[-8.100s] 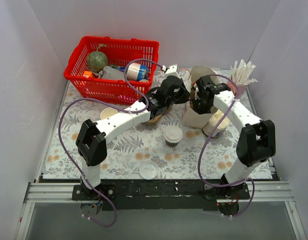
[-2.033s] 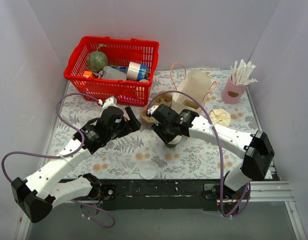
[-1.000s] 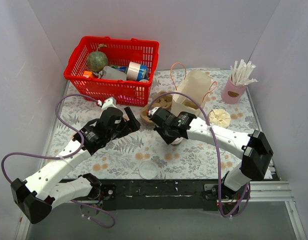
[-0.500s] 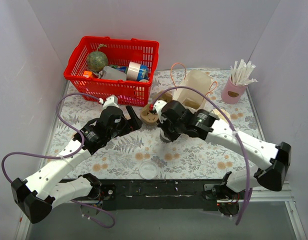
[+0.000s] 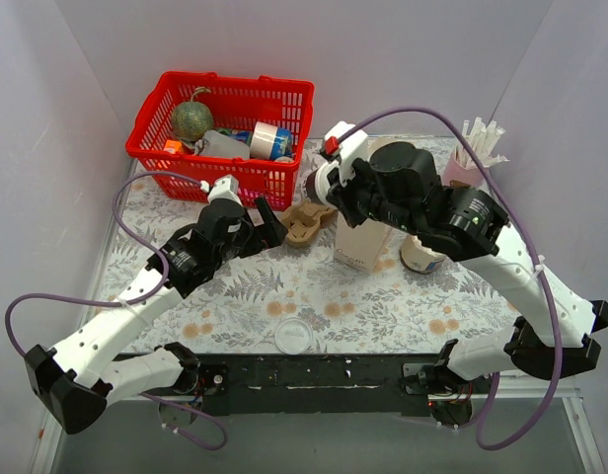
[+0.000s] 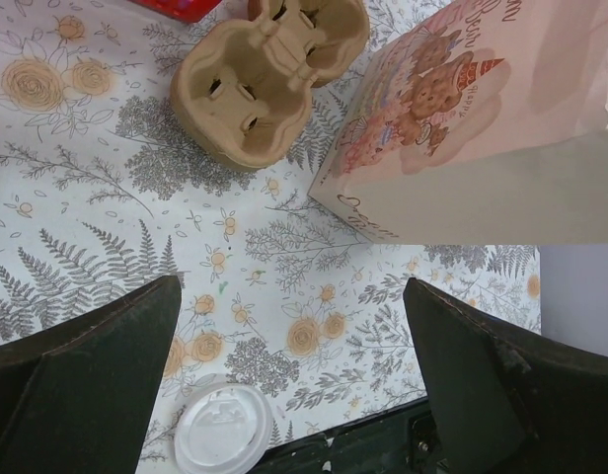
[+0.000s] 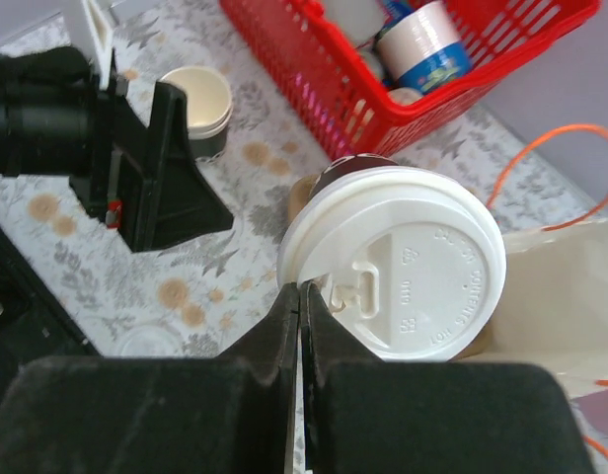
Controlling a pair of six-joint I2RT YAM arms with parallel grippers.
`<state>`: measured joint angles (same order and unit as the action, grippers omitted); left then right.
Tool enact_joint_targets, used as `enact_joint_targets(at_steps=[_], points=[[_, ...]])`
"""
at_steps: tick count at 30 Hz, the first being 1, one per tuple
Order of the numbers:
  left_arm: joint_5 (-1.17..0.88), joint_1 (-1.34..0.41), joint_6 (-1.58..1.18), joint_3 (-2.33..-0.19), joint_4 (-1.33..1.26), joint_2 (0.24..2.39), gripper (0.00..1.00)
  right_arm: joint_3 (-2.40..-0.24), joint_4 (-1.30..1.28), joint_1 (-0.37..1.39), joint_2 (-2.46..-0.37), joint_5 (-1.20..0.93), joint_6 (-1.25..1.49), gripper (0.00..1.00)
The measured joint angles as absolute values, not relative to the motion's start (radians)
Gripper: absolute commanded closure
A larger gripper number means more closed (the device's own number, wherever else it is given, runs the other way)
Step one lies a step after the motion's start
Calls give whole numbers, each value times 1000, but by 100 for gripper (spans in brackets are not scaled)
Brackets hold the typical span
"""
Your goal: Pack the takeout coffee
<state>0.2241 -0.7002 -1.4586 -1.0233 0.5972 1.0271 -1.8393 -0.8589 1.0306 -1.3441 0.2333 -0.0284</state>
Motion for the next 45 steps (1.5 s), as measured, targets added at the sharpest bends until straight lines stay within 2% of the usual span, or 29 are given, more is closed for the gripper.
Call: enact_joint_targets(at_steps=[5,18,24,30,38,45], points=[[224,-700,-1443,-1040,591,1050,2,-1937,-879,1011,-1380,320,-106,99],[184,-700,-1401,-1056,560,1105,2,-1930,-928,808,-1428,415,-192,99],[166,-700,-1378,-1060,552,1126,2,-1946,-968,629,-1463,253,-255,99],[144,-700,-1351,-1074,537,1145,2,-2050,-1030,497,-1600,98,-344,99],[124,-700,-1319,-1074,530,1174,2,-2143,-1103,367,-1777,-83,-420,99],[111,-700,-1297,-1074,522,1209,2,-2144,-1144,333,-1815,-142,-455,99]])
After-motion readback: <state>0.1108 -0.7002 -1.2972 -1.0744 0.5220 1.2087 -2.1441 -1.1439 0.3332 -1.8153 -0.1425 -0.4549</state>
